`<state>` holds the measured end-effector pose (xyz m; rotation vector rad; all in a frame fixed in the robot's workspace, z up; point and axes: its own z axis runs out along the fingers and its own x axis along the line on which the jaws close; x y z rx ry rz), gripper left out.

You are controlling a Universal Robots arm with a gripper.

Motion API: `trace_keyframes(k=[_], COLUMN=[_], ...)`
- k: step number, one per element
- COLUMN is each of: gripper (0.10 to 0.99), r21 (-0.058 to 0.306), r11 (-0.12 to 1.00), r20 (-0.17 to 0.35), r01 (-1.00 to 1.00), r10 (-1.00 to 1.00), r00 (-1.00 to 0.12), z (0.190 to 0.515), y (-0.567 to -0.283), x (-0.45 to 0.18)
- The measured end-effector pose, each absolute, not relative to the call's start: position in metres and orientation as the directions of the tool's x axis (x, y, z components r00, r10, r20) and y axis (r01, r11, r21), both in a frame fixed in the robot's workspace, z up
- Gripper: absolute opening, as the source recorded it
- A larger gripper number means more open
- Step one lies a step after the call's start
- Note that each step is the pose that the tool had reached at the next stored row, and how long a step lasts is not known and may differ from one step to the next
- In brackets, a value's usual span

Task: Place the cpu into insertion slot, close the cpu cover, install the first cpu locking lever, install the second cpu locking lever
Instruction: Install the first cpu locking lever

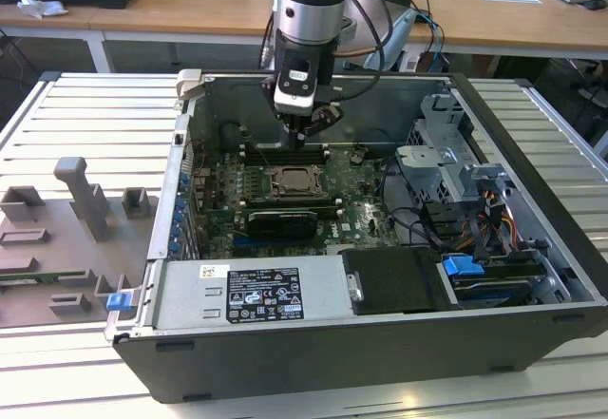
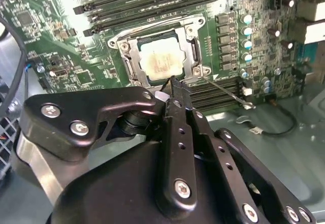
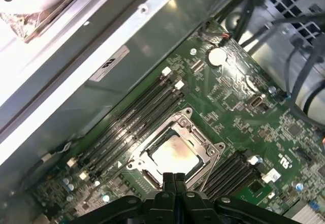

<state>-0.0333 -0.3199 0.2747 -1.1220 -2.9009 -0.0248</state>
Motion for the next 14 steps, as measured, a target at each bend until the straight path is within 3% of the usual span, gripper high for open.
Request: trace_keyframes(k=[14], gripper=[0.106], r21=[0.004], r11=[0.853], r20=[0.035], r01=[0.521], r10=[0.521], r00=[-0.853], z=[0.2746], y=[-0.3199], x=[-0.0333])
